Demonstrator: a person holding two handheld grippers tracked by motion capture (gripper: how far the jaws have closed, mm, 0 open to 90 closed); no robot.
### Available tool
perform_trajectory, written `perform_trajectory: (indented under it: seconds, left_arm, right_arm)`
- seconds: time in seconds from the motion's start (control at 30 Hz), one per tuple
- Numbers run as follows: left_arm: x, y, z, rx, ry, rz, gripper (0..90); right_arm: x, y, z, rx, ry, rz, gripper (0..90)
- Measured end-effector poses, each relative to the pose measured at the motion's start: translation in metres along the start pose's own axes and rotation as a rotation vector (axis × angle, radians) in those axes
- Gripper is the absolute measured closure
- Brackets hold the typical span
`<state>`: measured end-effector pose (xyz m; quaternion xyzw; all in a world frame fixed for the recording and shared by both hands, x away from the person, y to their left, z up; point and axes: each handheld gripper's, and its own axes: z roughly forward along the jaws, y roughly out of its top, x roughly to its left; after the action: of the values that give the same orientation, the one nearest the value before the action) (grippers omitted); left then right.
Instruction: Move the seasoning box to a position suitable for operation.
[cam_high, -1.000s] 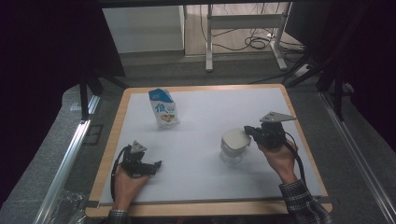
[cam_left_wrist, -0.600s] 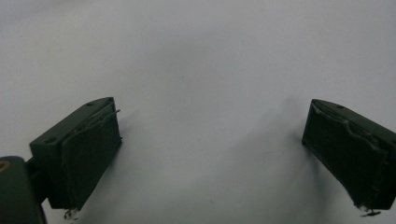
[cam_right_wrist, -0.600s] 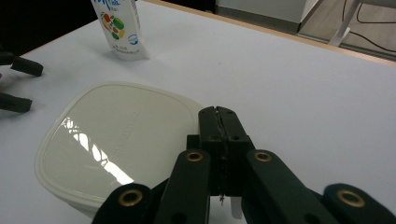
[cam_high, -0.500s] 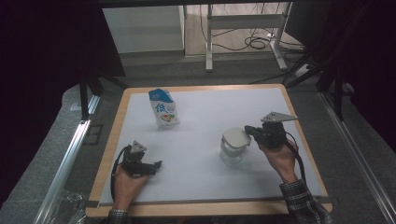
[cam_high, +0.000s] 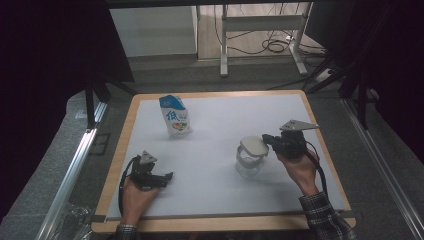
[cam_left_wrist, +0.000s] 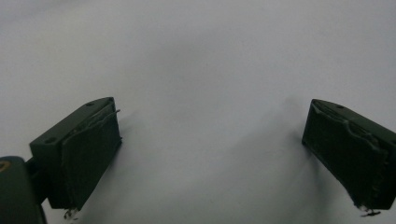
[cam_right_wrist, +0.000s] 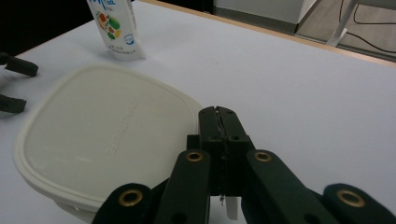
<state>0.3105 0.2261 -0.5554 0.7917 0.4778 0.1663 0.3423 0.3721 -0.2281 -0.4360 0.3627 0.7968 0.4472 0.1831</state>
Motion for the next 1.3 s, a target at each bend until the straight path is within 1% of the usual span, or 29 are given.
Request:
perform_trajectory:
  seconds: [0.13,0.17,0.27,0.43,0.63,0.77,0.97,1.3]
  left_arm:
    - [0.000,0.000,0.000,-0.001,0.001,0.005,4.0]
    - [0.000,0.000,0.000,-0.003,0.000,-0.003,4.0]
    - [0.000,0.000,0.000,-0.003,0.001,-0.001,4.0]
    - [0.000,0.000,0.000,-0.002,0.001,-0.002,4.0]
    - [0.000,0.000,0.000,0.000,0.001,0.001,4.0]
    - [0.000,0.000,0.000,0.000,0.001,0.001,4.0]
    - [0.000,0.000,0.000,0.000,0.001,0.001,4.0]
    - [0.000,0.000,0.000,0.000,0.001,0.001,4.0]
  right_arm:
    - [-0.002,-0.003,0.001,0.003,-0.012,0.003,89.9]
    - [-0.002,-0.003,0.001,0.001,-0.011,0.003,89.9]
    - [-0.004,-0.006,0.001,-0.003,-0.010,0.009,89.9]
    - [-0.006,-0.010,0.003,0.005,-0.022,0.003,89.9]
    - [-0.009,-0.015,0.005,-0.002,-0.007,0.025,89.8]
    - [-0.011,-0.018,0.005,-0.005,-0.005,0.025,89.8]
    - [-0.015,-0.023,0.004,-0.005,-0.024,0.027,89.7]
    - [-0.016,-0.026,0.000,-0.006,-0.034,0.021,88.2]
